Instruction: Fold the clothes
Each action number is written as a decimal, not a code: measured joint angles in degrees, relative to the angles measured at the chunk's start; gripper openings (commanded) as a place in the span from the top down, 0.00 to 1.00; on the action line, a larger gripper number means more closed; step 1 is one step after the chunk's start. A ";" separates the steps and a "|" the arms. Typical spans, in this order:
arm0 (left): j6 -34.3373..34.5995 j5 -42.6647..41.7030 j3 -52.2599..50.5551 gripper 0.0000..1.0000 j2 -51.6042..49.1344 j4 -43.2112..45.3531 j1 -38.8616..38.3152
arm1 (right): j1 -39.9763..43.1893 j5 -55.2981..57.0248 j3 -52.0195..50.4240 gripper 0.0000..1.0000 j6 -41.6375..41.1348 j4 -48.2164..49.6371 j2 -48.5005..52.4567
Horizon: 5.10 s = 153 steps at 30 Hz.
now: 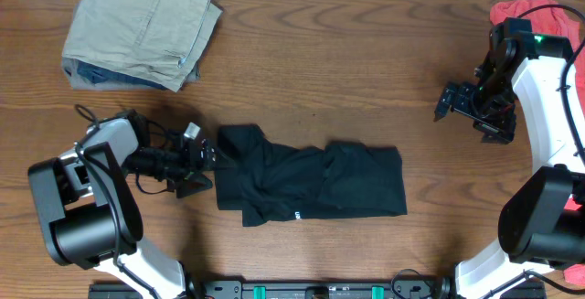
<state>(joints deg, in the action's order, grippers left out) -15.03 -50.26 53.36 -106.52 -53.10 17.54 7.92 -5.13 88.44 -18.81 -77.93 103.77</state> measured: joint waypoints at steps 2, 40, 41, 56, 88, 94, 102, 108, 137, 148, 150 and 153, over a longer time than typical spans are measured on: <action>-0.28 -0.17 -0.33 0.02 0.00 -0.17 -1.09 | 0.00 0.00 0.00 0.01 0.00 0.00 0.00; 9.31 3.58 -4.04 0.94 -0.28 8.61 -8.28 | 0.00 0.00 0.00 0.01 0.00 0.02 0.00; 9.44 3.93 -4.04 0.94 -0.28 8.61 -8.31 | 0.00 0.00 0.00 0.01 0.00 0.02 0.00; 16.06 18.62 6.25 0.94 1.79 -6.16 -8.39 | 0.00 0.00 0.00 0.01 0.00 0.02 0.00; 29.49 29.88 24.39 0.94 23.85 -15.23 -46.38 | 0.00 0.00 0.00 0.01 0.00 0.02 0.00; 32.92 29.88 24.39 0.94 16.79 -10.91 -54.51 | 0.00 0.00 0.00 0.01 0.02 0.02 0.00; 36.65 29.88 24.39 0.94 6.47 -4.11 -61.44 | 0.00 0.00 0.00 0.01 0.00 0.04 0.00; 39.26 29.83 24.39 0.94 1.44 -0.37 -63.65 | 0.00 0.00 0.00 0.01 0.00 0.04 0.00; 40.52 26.38 24.11 0.93 5.97 0.46 -64.39 | 0.00 0.00 0.00 0.01 0.02 0.04 0.00; 40.54 26.45 23.89 0.68 -0.09 5.33 -68.76 | 0.00 0.02 0.00 0.01 0.02 0.04 0.00; 40.52 26.45 23.89 0.67 -1.20 5.35 -69.51 | 0.00 0.00 0.00 0.01 0.02 0.04 0.00; 40.52 26.23 23.87 0.67 -2.03 5.09 -70.29 | 0.00 0.00 0.00 0.01 0.00 0.04 0.00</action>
<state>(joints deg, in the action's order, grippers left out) 25.50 -24.03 77.23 -108.55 -48.01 -52.75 7.92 -5.13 88.44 -18.81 -77.89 103.77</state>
